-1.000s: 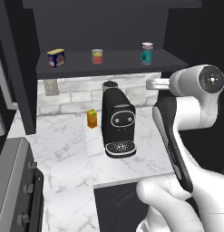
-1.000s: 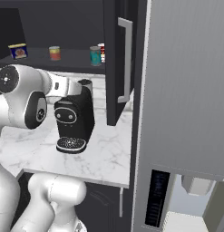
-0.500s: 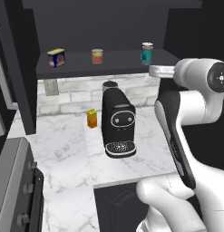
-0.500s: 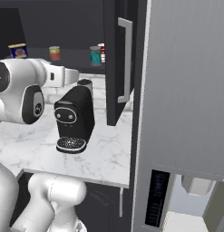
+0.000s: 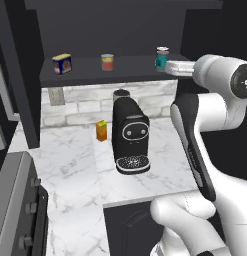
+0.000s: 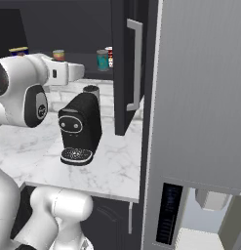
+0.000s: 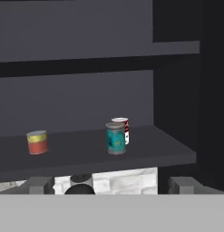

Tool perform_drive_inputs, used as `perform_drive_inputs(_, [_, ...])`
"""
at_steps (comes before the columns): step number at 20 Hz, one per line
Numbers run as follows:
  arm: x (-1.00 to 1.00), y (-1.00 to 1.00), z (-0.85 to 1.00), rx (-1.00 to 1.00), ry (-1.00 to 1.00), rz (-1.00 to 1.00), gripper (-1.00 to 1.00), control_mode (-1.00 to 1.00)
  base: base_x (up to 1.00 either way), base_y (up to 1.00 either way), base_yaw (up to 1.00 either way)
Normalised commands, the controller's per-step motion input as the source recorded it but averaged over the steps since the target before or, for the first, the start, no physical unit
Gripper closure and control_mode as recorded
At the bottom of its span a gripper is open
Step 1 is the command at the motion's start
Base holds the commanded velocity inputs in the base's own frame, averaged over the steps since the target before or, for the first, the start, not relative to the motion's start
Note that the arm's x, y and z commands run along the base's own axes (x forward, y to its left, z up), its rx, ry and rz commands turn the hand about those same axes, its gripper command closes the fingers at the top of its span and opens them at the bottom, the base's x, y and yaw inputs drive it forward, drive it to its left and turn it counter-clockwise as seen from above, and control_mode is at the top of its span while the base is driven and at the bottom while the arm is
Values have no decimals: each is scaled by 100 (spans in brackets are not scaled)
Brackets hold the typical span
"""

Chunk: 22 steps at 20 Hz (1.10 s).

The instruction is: Stack two cans on top of the other two cans in the cabinet.

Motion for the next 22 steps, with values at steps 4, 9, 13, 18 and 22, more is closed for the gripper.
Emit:
perform_drive_inputs(4, [1, 0, 11, 0, 0, 0, -100, -100, 0, 0, 0])
perform_drive_inputs(9, [1, 0, 1, 0, 0, 0, -100, -100, 0, 0, 0])
perform_drive_inputs(13, [0, 0, 0, 0, 0, 0, -100, -100, 0, 0, 0])
perform_drive_inputs(18, [4, 0, 0, 0, 0, 0, -100, -100, 0, 0, 0])
perform_drive_inputs(22, [20, 0, 0, 0, 0, 0, -100, -100, 0, 0, 0])
